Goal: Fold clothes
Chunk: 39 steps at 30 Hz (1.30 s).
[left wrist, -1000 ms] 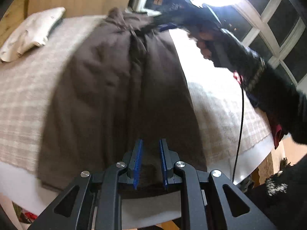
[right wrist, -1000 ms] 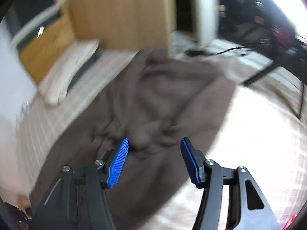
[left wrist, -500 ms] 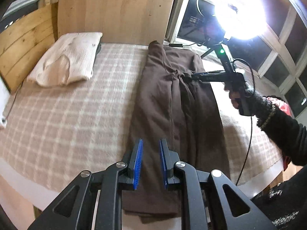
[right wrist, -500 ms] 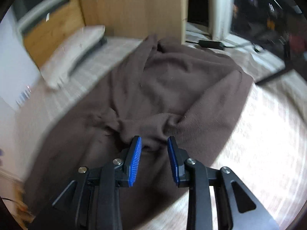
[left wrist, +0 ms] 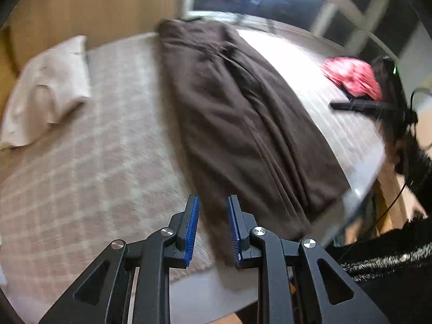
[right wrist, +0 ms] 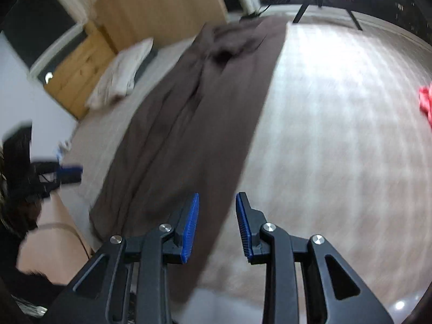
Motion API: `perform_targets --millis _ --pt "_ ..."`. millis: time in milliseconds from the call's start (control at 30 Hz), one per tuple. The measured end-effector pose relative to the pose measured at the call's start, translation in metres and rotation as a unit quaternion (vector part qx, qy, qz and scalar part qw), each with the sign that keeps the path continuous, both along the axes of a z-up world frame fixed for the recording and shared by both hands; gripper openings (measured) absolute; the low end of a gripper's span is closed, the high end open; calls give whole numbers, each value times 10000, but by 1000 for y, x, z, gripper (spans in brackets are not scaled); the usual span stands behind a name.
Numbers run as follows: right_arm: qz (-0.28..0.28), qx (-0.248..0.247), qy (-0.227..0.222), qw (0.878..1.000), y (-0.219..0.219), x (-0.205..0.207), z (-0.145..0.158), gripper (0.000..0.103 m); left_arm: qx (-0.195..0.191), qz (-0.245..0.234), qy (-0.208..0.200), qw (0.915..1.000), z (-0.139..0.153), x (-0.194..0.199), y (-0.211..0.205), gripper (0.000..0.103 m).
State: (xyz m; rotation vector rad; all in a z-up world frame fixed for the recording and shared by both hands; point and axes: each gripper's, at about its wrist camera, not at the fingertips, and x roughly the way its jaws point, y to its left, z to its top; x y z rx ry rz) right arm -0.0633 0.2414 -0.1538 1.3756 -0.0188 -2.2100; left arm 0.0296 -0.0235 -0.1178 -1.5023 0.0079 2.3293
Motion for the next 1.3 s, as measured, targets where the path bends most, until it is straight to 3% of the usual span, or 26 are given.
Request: perform_targets --millis 100,167,333,367,433,467,567,667,867,1000,1033,1100,1133,1300 --pt "-81 274 -61 9996 -28 49 -22 29 239 -341 -60 9991 -16 6 4 21" --pt "-171 618 70 9979 -32 61 -21 29 352 -558 -44 9978 -25 11 12 21" --pt "-575 1118 106 9920 -26 80 -10 32 98 -1027 -19 9947 -46 30 39 21" --pt "-732 1161 121 9905 -23 82 -7 41 -2 -1017 115 9947 -42 35 40 21" --pt "-1122 998 160 9885 -12 79 -5 48 -62 -831 244 9962 -33 41 37 21" --pt "-1229 929 153 9879 -9 78 -6 48 -36 -632 347 9974 -27 43 33 22" --pt "-1385 831 11 9869 -9 72 -17 48 116 -248 380 9989 -22 44 25 39" --pt "-1426 683 -164 9873 -13 72 -26 48 66 -50 230 9997 -31 41 26 39" --pt "-1375 491 -9 9893 -24 71 -24 49 -215 30 -4 9998 -46 44 36 41" --pt "-1340 362 94 9903 -31 71 -23 49 -177 10 -30 9998 -45 47 36 42" --pt "-1332 330 120 9905 -33 71 -22 48 -157 8 -44 9999 -45 47 35 42" --pt "-1314 266 171 9908 -37 70 -22 26 -161 -2 -56 9999 -44 47 33 42" --pt "-1306 234 197 9910 -39 70 -21 10 -172 -16 -55 9998 -44 48 33 42" --pt "-1184 90 308 9925 -42 75 -12 9 -283 -163 -8 9995 -42 49 37 42"
